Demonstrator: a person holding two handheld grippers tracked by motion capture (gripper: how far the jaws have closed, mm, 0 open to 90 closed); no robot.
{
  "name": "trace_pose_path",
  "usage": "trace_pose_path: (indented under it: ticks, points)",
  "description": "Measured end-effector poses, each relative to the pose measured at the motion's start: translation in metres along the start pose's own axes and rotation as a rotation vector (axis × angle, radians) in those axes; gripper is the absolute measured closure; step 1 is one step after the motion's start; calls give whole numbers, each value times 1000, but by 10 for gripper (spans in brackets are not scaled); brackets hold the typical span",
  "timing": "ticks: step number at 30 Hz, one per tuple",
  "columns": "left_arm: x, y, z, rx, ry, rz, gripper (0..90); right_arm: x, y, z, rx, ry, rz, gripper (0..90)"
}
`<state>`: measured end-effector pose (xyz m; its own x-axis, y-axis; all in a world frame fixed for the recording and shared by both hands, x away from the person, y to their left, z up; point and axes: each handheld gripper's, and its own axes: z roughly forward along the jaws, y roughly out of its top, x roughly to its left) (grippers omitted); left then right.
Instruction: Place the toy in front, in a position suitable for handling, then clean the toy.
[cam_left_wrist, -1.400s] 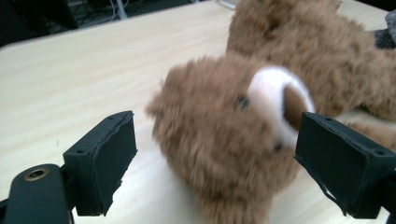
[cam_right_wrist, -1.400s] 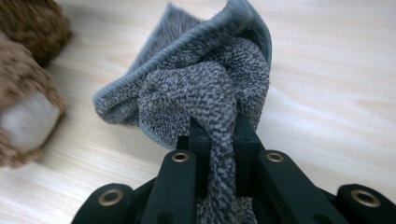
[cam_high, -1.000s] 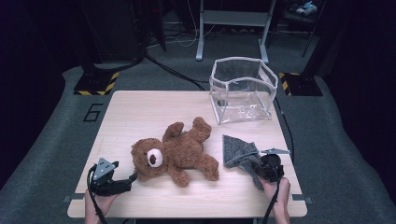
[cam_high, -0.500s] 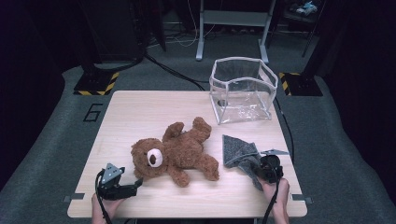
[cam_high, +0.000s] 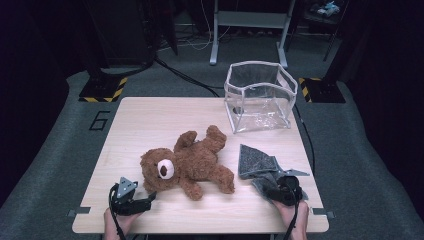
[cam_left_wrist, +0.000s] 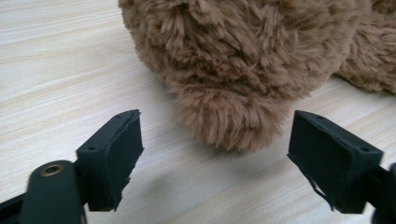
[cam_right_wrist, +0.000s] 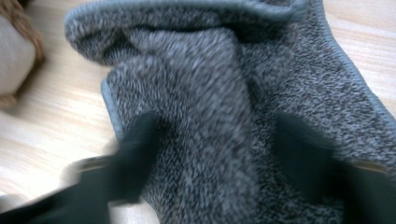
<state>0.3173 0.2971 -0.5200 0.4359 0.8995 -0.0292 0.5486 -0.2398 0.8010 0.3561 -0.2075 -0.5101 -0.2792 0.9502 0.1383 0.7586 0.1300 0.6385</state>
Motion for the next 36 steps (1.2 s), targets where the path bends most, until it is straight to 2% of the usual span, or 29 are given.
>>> trace_pose_path:
  ticks: [2, 3, 4, 5, 8, 10, 12, 15, 18, 22, 24, 28, 36]
  points:
    - [-3, 0, 4, -13, 17, -12, 200, 2, -4, 0, -10, -8, -18, 190]
    - [-3, 0, 6, -8, 8, -19, 213, 0, -6, 1, -16, 2, -37, 163]
    - [-4, -1, 7, -13, 17, -17, 219, 1, -9, 1, -31, 6, -18, 144]
    - [-4, -1, 8, -14, 22, -20, 224, 0, -9, 1, -33, 9, -36, 139]
    - [-3, -2, 11, -12, 28, -17, 264, 1, -15, 1, -68, 7, -43, 133]
    - [-3, -3, 10, -39, 27, -28, 263, 2, -18, 1, -92, -1, -49, 133]
    - [-2, -2, 11, -23, 26, -27, 251, 4, -22, 2, -113, -23, -71, 133]
    - [-2, -1, 12, -19, 25, -34, 238, 7, -21, 4, -104, -42, -95, 116]
    - [-2, 1, 11, -20, 6, -37, 220, 8, -20, 4, -102, -36, -78, 101]
    - [-1, 2, 11, -24, 7, -12, 209, 8, -21, 5, -105, -40, -80, 102]
    - [-1, 4, 10, -12, -7, -8, 204, 7, -22, 4, -110, -33, -74, 104]
    - [2, 6, 10, -29, 3, -20, 204, 7, -22, 4, -108, -35, -76, 105]
    - [0, 8, 10, -27, 7, -17, 210, 6, -22, 4, -112, -29, -73, 103]
